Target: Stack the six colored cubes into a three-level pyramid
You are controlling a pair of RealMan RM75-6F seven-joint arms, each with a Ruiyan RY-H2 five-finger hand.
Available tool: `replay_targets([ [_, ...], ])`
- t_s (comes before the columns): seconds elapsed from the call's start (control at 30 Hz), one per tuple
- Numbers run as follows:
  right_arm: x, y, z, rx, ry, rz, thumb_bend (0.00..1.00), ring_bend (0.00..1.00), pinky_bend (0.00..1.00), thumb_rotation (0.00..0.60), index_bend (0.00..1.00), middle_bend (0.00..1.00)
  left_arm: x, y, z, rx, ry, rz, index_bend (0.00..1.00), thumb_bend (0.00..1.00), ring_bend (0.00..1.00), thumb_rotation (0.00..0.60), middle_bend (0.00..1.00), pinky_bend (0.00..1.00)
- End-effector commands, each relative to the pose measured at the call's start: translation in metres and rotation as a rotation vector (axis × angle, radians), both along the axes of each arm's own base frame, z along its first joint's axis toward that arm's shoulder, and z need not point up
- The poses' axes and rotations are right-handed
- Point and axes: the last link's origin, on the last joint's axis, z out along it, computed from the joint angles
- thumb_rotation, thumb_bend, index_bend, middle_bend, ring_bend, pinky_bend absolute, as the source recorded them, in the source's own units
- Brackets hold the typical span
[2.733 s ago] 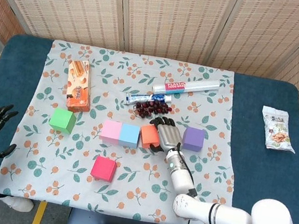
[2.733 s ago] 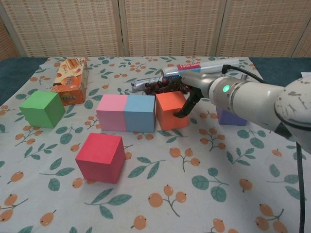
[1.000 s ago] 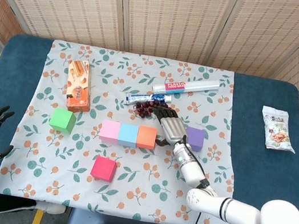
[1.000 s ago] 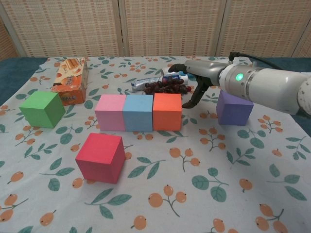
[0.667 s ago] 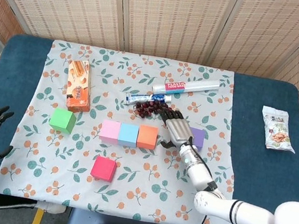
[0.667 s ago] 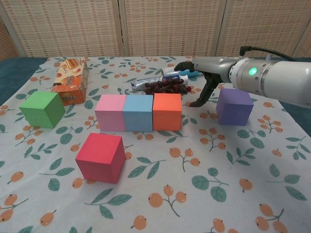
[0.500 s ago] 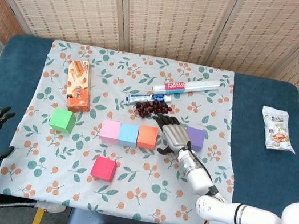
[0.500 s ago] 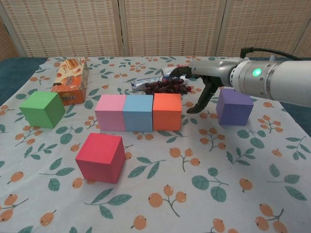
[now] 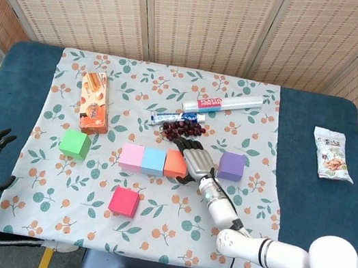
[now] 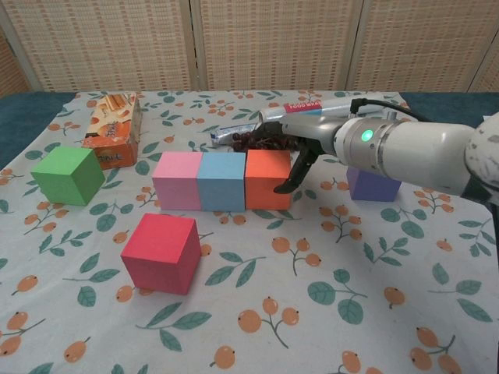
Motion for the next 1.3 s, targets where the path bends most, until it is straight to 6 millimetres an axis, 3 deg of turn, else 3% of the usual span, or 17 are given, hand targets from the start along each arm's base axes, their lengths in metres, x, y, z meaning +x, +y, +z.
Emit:
replay_targets([
  [0.03, 0.003, -0.002, -0.005, -0.001, 0.003, -0.003, 0.02, 0.00, 0.00, 0.600, 0.14, 0.02, -0.001, 0.000, 0.000, -0.001, -0.002, 0.001, 0.08, 0.31, 0.00, 0.600, 0.00, 0.02],
  [0.43, -0.004, -0.006, -0.006, -0.019, 0.044, -0.023, 0.02, 0.00, 0.00, 0.600, 0.22, 0.02, -0.004, -0.001, 0.000, -0.005, -0.007, 0.005, 0.08, 0.32, 0.00, 0.600, 0.00, 0.02],
  [0.73, -0.003, -0.008, -0.006, -0.032, 0.037, -0.031, 0.04, 0.00, 0.00, 0.600, 0.40, 0.05, -0.004, 0.000, -0.001, -0.009, -0.004, 0.006, 0.08, 0.31, 0.00, 0.600, 0.00, 0.02],
  [1.0, -0.007, -0.008, 0.001, -0.040, 0.038, -0.035, 0.05, 0.00, 0.00, 0.600, 0.40, 0.05, -0.002, 0.000, -0.002, -0.012, -0.005, 0.003, 0.07, 0.32, 0.00, 0.600, 0.00, 0.02],
  [1.3, -0.003, -0.009, -0.004, -0.015, 0.032, -0.041, 0.05, 0.00, 0.00, 0.600, 0.38, 0.05, -0.003, -0.001, -0.001, -0.014, -0.003, 0.008, 0.07, 0.31, 0.00, 0.600, 0.00, 0.02],
])
